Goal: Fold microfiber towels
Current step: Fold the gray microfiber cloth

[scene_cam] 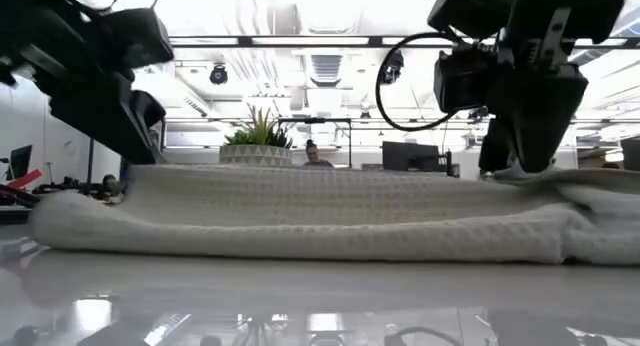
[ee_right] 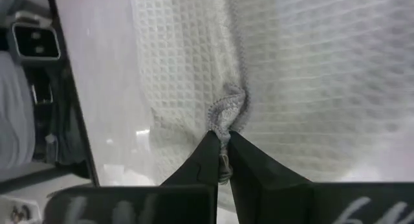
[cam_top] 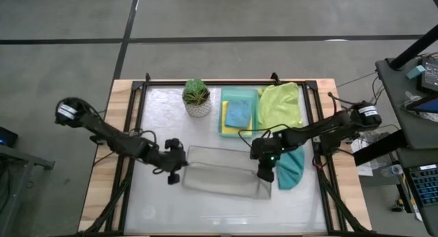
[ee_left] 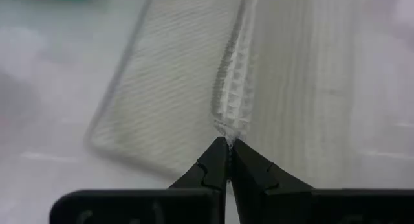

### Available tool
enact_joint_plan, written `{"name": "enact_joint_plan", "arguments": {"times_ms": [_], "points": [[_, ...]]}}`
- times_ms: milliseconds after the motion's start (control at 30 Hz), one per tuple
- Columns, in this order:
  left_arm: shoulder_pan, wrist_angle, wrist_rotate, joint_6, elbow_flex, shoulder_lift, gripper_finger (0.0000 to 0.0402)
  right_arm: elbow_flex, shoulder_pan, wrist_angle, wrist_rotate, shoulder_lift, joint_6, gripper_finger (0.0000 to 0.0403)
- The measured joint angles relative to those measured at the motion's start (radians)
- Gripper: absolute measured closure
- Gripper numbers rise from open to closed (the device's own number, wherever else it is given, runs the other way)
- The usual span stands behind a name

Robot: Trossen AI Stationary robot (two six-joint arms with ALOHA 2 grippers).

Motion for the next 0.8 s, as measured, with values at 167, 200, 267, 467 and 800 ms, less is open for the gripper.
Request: {"name": "enact_joint_plan", "arguments": {"times_ms": [167,200,267,467,800], "points": [[0.093,-0.036,-0.032,0.063,0.000,-0.023,0.0401,0.000,-0.042,-0.071,0.061,-0.044,-0.003,0.0390],[0.111,-0.036,-0.033,0.080,0.000,-0.023,0.0401,0.000,-0.050,-0.087,0.075,-0.049,-0.003,0.0390],[0.143,-0.036,-0.055,0.088,-0.002,-0.017,0.0401,0.000,-0.065,-0.101,0.098,-0.056,-0.003,0.0390],[0.178,-0.033,-0.063,0.105,-0.012,0.020,0.0402,0.000,-0.074,-0.106,0.129,-0.058,-0.018,0.0390],[0.180,-0.018,-0.064,0.116,-0.011,0.062,0.0384,0.000,-0.111,-0.102,0.140,-0.063,0.053,0.0355]]}}
